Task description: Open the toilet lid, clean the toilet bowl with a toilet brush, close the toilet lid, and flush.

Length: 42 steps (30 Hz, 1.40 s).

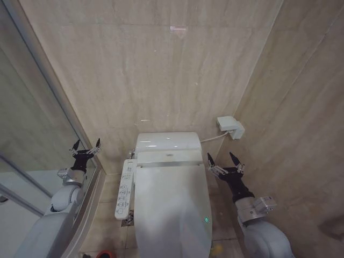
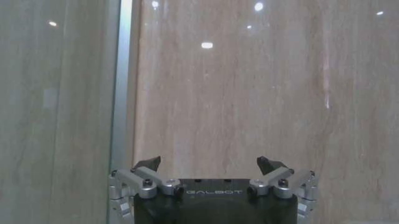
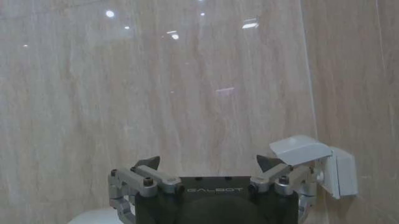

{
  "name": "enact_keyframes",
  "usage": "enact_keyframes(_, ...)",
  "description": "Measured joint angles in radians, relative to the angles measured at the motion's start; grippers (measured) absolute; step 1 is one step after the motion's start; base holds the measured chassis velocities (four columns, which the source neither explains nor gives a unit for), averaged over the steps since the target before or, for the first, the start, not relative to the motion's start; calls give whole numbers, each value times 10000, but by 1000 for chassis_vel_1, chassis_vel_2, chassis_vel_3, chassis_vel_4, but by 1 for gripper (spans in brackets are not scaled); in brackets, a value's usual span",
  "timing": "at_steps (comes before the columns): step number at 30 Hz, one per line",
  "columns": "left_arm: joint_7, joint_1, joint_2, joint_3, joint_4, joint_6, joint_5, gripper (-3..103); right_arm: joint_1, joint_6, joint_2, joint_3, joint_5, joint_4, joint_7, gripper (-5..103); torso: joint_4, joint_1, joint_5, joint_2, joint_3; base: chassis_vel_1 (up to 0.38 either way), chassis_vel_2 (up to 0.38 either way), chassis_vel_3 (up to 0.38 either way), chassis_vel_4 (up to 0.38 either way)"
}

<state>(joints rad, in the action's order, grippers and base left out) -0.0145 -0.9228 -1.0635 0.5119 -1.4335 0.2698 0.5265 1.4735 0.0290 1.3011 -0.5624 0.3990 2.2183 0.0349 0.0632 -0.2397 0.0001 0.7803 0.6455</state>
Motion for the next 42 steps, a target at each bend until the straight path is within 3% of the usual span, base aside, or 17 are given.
enact_keyframes(27,-83,29,-250,-104,203,80,-204,100,6,0,0,0,0,0,0,100,-4,8,-2,2,-3,-25,9,30,-9)
enact_keyframes(38,-1119,616,59,-605,1015,601,-194,98,6,0,0,0,0,0,0,100,-2,7,-1,2,-3,0,0,0,0)
enact_keyframes(39,-1218,725,151,-687,1198,686,-171,72,6,0,0,0,0,0,0,100,-2,7,-1,2,-2,0,0,0,0)
enact_keyframes(42,-1435,931,409,-858,1573,877,-140,72,6,0,0,1,0,0,0,100,-1,7,-1,2,-3,0,0,0,0)
